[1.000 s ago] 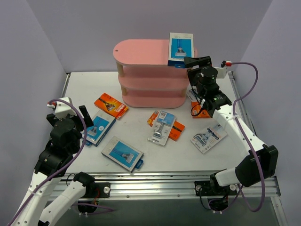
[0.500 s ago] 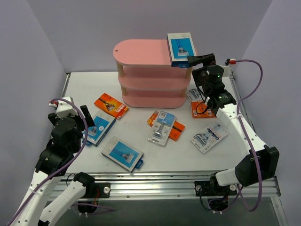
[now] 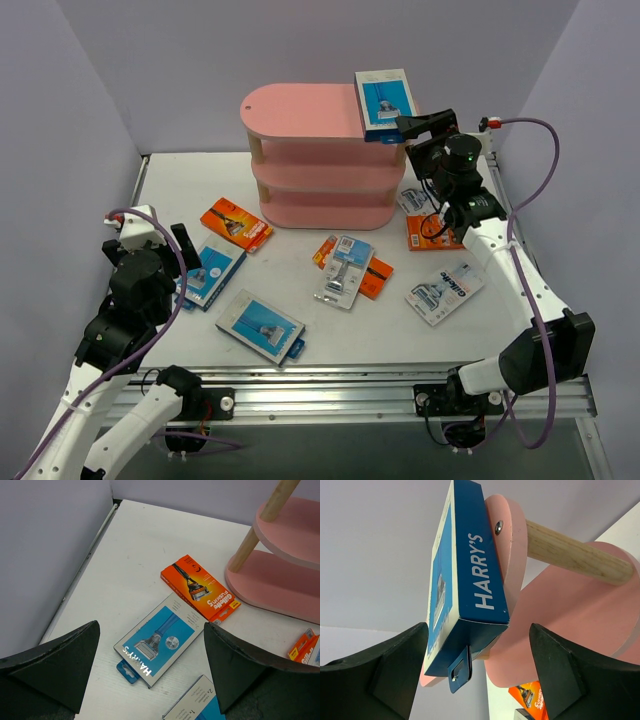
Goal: Place and organize the shaving razors onto the shelf
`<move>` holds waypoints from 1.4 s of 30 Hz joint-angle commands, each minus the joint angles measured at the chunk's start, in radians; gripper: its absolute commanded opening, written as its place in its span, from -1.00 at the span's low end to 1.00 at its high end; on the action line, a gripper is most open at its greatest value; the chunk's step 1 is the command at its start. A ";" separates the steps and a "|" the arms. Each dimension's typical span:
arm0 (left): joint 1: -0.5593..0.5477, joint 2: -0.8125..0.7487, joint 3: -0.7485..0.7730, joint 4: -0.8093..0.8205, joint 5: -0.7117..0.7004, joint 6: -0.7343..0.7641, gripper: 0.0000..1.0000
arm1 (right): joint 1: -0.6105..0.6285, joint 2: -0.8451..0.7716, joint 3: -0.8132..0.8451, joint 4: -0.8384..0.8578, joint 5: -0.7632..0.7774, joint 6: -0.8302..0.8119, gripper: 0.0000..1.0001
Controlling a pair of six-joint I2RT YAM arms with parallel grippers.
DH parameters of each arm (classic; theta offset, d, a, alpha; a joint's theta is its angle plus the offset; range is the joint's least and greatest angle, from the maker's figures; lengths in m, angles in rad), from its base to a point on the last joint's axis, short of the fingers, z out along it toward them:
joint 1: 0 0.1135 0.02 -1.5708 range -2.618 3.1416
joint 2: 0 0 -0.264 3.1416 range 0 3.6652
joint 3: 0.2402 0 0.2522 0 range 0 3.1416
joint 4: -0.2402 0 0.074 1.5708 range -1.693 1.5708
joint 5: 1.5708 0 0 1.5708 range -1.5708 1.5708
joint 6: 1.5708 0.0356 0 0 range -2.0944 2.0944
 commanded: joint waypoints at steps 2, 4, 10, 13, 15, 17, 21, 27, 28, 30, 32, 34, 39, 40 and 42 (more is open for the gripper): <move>0.002 0.000 0.007 0.033 0.007 0.004 0.88 | -0.004 0.009 0.037 0.042 -0.030 -0.019 0.53; 0.002 0.000 0.007 0.033 0.007 0.004 0.88 | -0.004 0.013 0.035 0.044 -0.033 -0.017 0.53; 0.002 0.002 0.007 0.031 0.010 0.004 0.88 | -0.003 0.016 0.020 0.045 -0.039 -0.017 0.50; 0.002 0.002 0.007 0.033 0.010 0.004 0.88 | -0.001 0.020 0.015 0.050 -0.039 -0.016 0.50; 0.002 0.000 0.007 0.033 0.010 0.004 0.88 | 0.000 0.023 0.015 0.053 -0.039 -0.017 0.50; 0.002 0.002 0.007 0.033 0.013 0.004 0.88 | 0.002 0.025 0.012 0.057 -0.039 -0.017 0.49; 0.002 0.002 0.007 0.033 0.013 0.004 0.88 | 0.005 0.029 0.008 0.065 -0.069 -0.020 0.49; 0.002 0.002 0.007 0.033 0.015 0.004 0.88 | 0.013 0.036 0.004 0.076 -0.076 -0.023 0.48; 0.002 0.000 0.007 0.033 0.015 0.004 0.88 | 0.014 0.036 0.006 0.077 -0.077 -0.023 0.48; 0.002 0.000 0.007 0.033 0.013 0.004 0.88 | 0.019 0.039 0.004 0.082 -0.079 -0.022 0.47; 0.002 0.000 0.007 0.033 0.013 0.004 0.88 | 0.022 0.043 0.004 0.082 -0.077 -0.022 0.47; 0.002 0.000 0.007 0.033 0.015 0.004 0.88 | 0.023 0.045 0.004 0.085 -0.079 -0.022 0.47; 0.002 0.002 0.007 0.033 0.015 0.004 0.88 | 0.023 0.046 0.004 0.085 -0.076 -0.020 0.47; 0.002 0.002 0.007 0.033 0.016 0.004 0.88 | 0.023 0.046 0.004 0.085 -0.073 -0.020 0.47; 0.002 0.000 0.007 0.033 0.016 0.004 0.88 | 0.026 0.045 0.006 0.086 -0.074 -0.022 0.47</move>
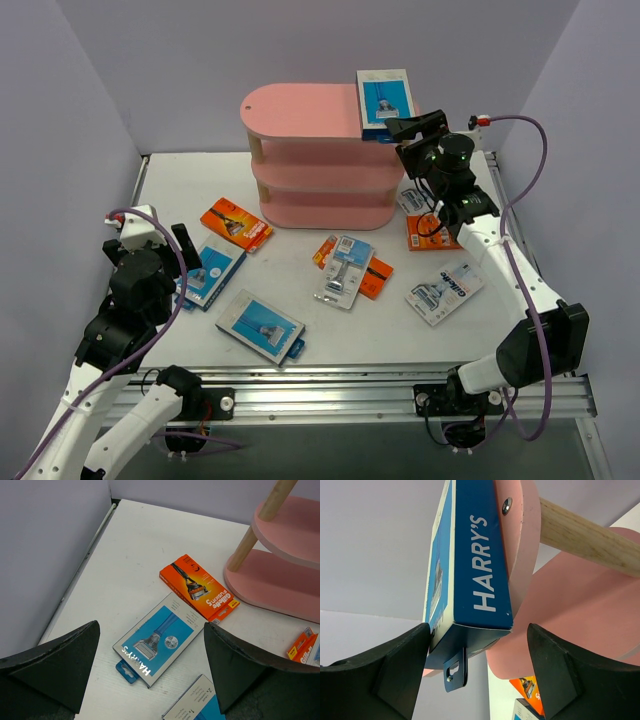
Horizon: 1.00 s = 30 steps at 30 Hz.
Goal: Place and organize the shaving razors onto the shelf
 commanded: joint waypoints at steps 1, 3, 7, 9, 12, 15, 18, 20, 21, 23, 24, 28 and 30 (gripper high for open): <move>0.002 0.000 0.007 0.033 0.008 0.004 0.88 | 0.008 0.007 0.007 0.048 -0.010 -0.017 0.46; 0.002 0.000 0.007 0.033 0.009 0.004 0.88 | 0.010 0.010 0.007 0.049 -0.013 -0.019 0.46; 0.002 0.000 0.007 0.034 0.009 0.004 0.88 | 0.011 0.015 0.006 0.054 -0.016 -0.017 0.45; 0.002 -0.002 0.007 0.033 0.009 0.004 0.88 | 0.014 0.018 0.007 0.054 -0.021 -0.020 0.45; 0.002 0.000 0.007 0.034 0.008 0.004 0.88 | 0.013 0.018 0.009 0.056 -0.019 -0.020 0.44; 0.002 0.000 0.007 0.033 0.009 0.004 0.88 | 0.016 0.018 0.011 0.060 -0.024 -0.020 0.44; 0.002 0.001 0.007 0.033 0.009 0.004 0.88 | 0.014 0.018 0.017 0.060 -0.029 -0.023 0.44; 0.002 0.000 0.007 0.033 0.009 0.004 0.88 | 0.016 0.014 0.020 0.060 -0.027 -0.026 0.48; 0.002 -0.002 0.007 0.033 0.009 0.004 0.88 | 0.014 0.010 0.021 0.060 -0.027 -0.029 0.49; 0.002 -0.002 0.007 0.033 0.009 0.004 0.88 | 0.014 -0.003 0.021 0.063 -0.030 -0.031 0.52; 0.002 -0.002 0.007 0.033 0.006 0.004 0.88 | 0.014 -0.009 0.021 0.063 -0.030 -0.031 0.53; 0.002 -0.005 0.007 0.031 0.003 0.004 0.88 | 0.010 -0.036 0.029 0.059 -0.024 -0.045 0.58; 0.002 -0.003 0.007 0.031 0.000 0.004 0.88 | 0.008 -0.045 0.034 0.057 -0.026 -0.045 0.60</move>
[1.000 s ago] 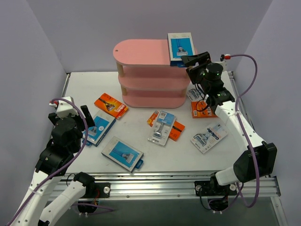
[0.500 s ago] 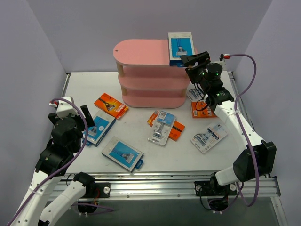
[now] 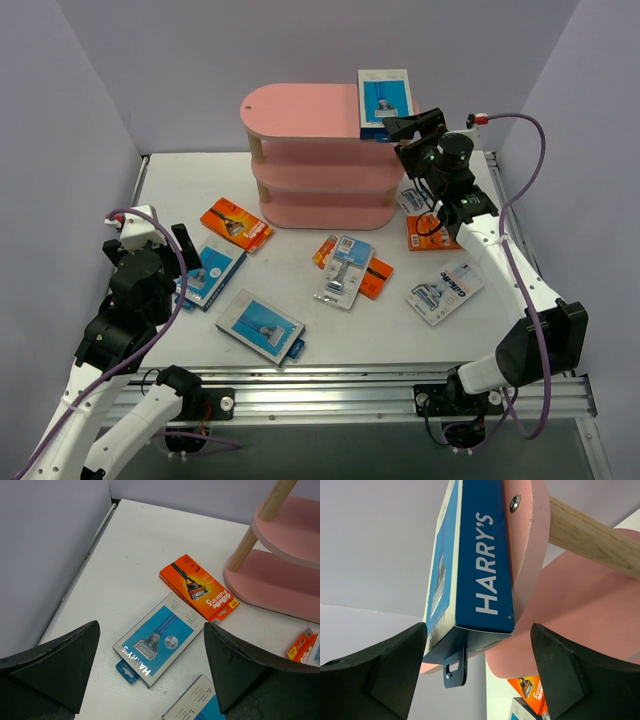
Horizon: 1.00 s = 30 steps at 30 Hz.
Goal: Place and organize the shaving razors onto the shelf
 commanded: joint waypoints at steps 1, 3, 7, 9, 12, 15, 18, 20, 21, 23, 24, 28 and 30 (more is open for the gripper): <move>0.002 -0.005 0.007 0.031 0.000 0.004 0.88 | 0.002 -0.055 0.034 0.038 -0.013 -0.024 0.61; 0.002 -0.005 0.007 0.031 -0.003 0.004 0.88 | -0.004 -0.062 0.034 0.041 -0.022 -0.024 0.62; 0.002 -0.006 0.006 0.030 -0.012 0.004 0.88 | -0.010 -0.088 0.009 0.095 -0.039 -0.024 0.63; 0.002 -0.008 0.006 0.028 -0.012 0.004 0.88 | -0.014 -0.098 0.003 0.113 -0.051 -0.028 0.63; 0.002 -0.003 0.006 0.030 -0.011 0.004 0.88 | -0.018 -0.124 -0.006 0.103 -0.071 -0.047 0.63; 0.002 0.000 0.007 0.028 -0.006 0.004 0.88 | -0.018 -0.165 -0.026 0.072 -0.082 -0.079 0.63; 0.002 -0.003 0.009 0.027 0.000 0.002 0.88 | -0.019 -0.211 -0.075 0.051 -0.118 -0.113 0.63; 0.002 -0.003 0.009 0.030 0.006 0.002 0.88 | -0.018 -0.248 -0.115 0.035 -0.138 -0.125 0.63; 0.002 -0.002 0.009 0.028 0.008 0.004 0.88 | -0.019 -0.262 -0.129 0.021 -0.143 -0.130 0.63; 0.002 0.000 0.010 0.027 0.006 0.004 0.88 | -0.018 -0.302 -0.178 0.014 -0.164 -0.139 0.63; 0.002 -0.002 0.010 0.027 0.005 0.004 0.88 | -0.019 -0.312 -0.192 -0.006 -0.169 -0.142 0.63; 0.002 -0.005 0.009 0.028 0.008 0.002 0.88 | -0.019 -0.383 -0.253 -0.068 -0.197 -0.191 0.61; 0.002 -0.003 0.009 0.028 0.012 0.002 0.88 | -0.018 -0.409 -0.291 -0.103 -0.197 -0.235 0.60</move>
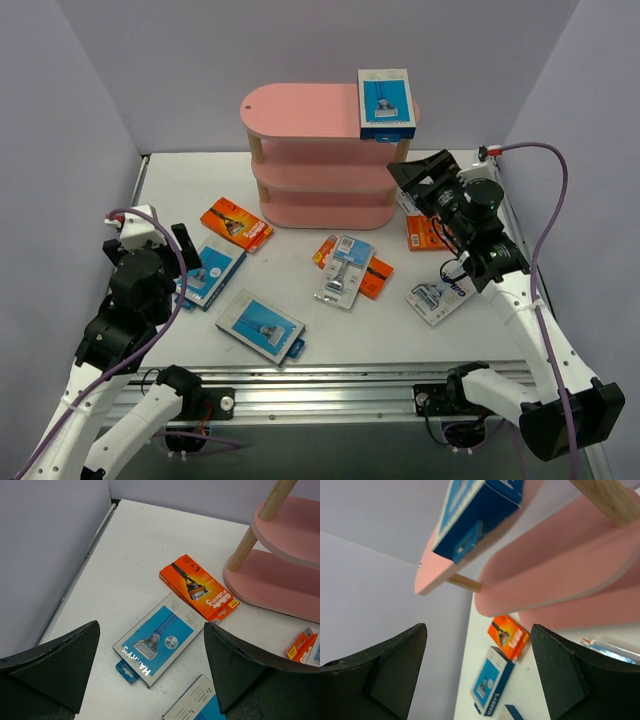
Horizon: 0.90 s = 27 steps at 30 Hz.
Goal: Place and organize the shaving razors onto the shelf
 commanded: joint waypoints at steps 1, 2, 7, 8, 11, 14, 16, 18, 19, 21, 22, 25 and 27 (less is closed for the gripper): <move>0.002 -0.001 0.010 0.029 0.012 0.004 0.88 | -0.007 -0.072 -0.043 -0.047 -0.039 -0.091 0.60; 0.002 0.002 0.010 0.029 0.015 0.004 0.88 | -0.009 -0.078 -0.057 -0.068 -0.044 -0.124 0.59; 0.002 0.007 0.007 0.030 0.023 0.001 0.88 | -0.004 -0.129 -0.184 -0.074 -0.148 -0.195 0.55; 0.002 0.008 0.006 0.033 0.024 0.001 0.88 | -0.004 -0.141 -0.206 -0.073 -0.157 -0.201 0.55; 0.002 0.014 0.003 0.036 0.029 -0.002 0.88 | 0.005 -0.196 -0.295 -0.070 -0.171 -0.223 0.54; 0.002 0.026 0.001 0.042 0.043 0.001 0.88 | 0.020 -0.233 -0.388 -0.053 -0.188 -0.232 0.53; 0.002 0.034 0.004 0.036 0.052 0.004 0.89 | 0.043 -0.242 -0.431 -0.038 -0.193 -0.234 0.51; 0.002 0.037 0.004 0.041 0.075 0.007 0.81 | 0.071 -0.248 -0.496 0.001 -0.186 -0.228 0.48; 0.002 0.034 0.003 0.042 0.079 0.009 0.66 | 0.112 -0.247 -0.514 0.015 -0.177 -0.218 0.47; 0.002 0.037 0.000 0.045 0.079 0.009 0.65 | 0.172 -0.236 -0.557 0.048 -0.130 -0.209 0.46; 0.002 0.039 0.000 0.044 0.078 0.009 0.65 | 0.207 -0.232 -0.568 0.058 -0.108 -0.202 0.45; 0.002 0.049 0.003 0.042 0.081 0.007 0.72 | 0.351 -0.233 -0.634 0.111 0.023 -0.120 0.38; 0.002 0.053 0.004 0.038 0.081 0.007 0.79 | 0.479 -0.247 -0.664 0.153 0.094 -0.067 0.36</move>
